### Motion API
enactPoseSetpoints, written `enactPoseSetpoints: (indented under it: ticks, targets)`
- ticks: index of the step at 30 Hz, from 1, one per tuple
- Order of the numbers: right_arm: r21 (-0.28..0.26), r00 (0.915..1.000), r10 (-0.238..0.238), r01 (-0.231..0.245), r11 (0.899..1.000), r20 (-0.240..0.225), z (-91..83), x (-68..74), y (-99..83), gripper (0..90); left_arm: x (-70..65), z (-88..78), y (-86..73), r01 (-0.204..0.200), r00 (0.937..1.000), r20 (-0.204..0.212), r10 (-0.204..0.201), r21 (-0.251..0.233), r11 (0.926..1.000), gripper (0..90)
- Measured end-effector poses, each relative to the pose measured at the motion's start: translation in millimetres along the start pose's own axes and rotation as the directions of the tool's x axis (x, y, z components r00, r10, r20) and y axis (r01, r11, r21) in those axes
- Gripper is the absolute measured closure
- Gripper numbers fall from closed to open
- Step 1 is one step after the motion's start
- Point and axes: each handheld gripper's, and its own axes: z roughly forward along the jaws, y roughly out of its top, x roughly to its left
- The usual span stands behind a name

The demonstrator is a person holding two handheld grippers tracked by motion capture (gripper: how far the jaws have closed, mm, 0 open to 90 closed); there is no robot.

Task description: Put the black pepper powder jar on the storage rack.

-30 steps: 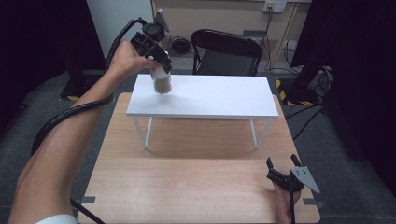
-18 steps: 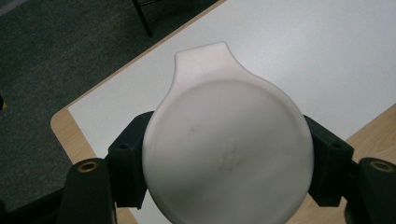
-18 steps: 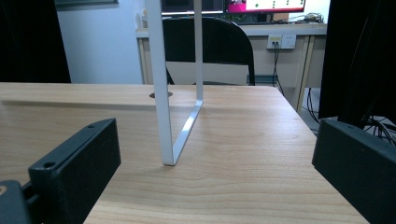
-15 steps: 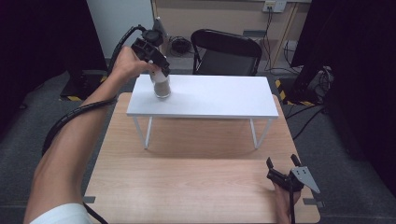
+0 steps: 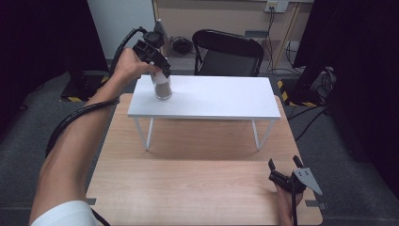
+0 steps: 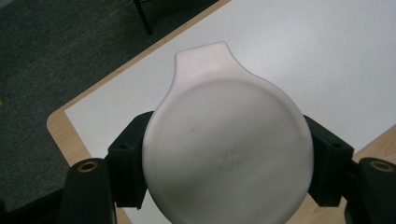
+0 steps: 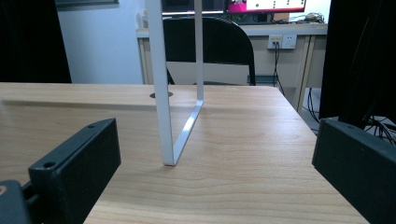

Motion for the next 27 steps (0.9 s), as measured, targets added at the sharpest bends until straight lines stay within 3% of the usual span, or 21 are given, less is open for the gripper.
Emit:
enactPoseSetpoints:
  ticks: [3, 6, 8, 9, 12, 17, 27]
  targets:
    - [0.000, 1.0000, 0.000, 0.000, 1.000, -0.001, 0.1, -0.1, 0.0, 1.2, 5.1, 0.5, -1.5, 0.020, 0.9997, 0.018, -0.020, -0.004, 0.9998, 30.0]
    - [-0.001, 1.0000, 0.001, -0.001, 1.000, 0.000, -0.1, -0.1, -0.2, 1.2, 2.5, 0.4, -2.0, 0.018, 0.9998, 0.009, -0.018, -0.006, 0.9998, 29.6]
    - [-0.001, 1.0000, 0.001, -0.001, 1.000, 0.000, 0.0, -0.1, -0.2, 1.2, -1.0, 2.6, -0.6, 0.010, 0.9999, -0.001, -0.010, 0.008, 0.9999, 21.1]
    - [-0.001, 1.0000, 0.001, -0.001, 1.000, -0.001, 0.0, -0.1, -0.1, 1.2, 3.1, 5.0, -0.4, 0.032, 0.9992, 0.024, -0.032, 0.016, 0.9994, 18.8]
    - [-0.001, 1.0000, 0.002, -0.002, 1.000, -0.001, 0.0, -0.2, -0.2, 1.2, 3.7, 5.5, -1.7, 0.054, 0.9983, 0.019, -0.054, 0.011, 0.9985, 13.9]
    - [-0.002, 1.0000, 0.003, -0.003, 1.000, -0.002, 0.0, -0.3, -0.3, 1.2, 7.3, 1.8, -5.1, 0.053, 0.9981, 0.032, -0.053, -0.005, 0.9986, 12.3]
    - [-0.002, 1.0000, 0.002, -0.002, 1.000, -0.005, -0.1, -0.8, -0.3, 1.2, 5.9, -18.3, -15.4, 0.057, 0.9983, 0.016, -0.056, -0.043, 0.9974, 11.9]
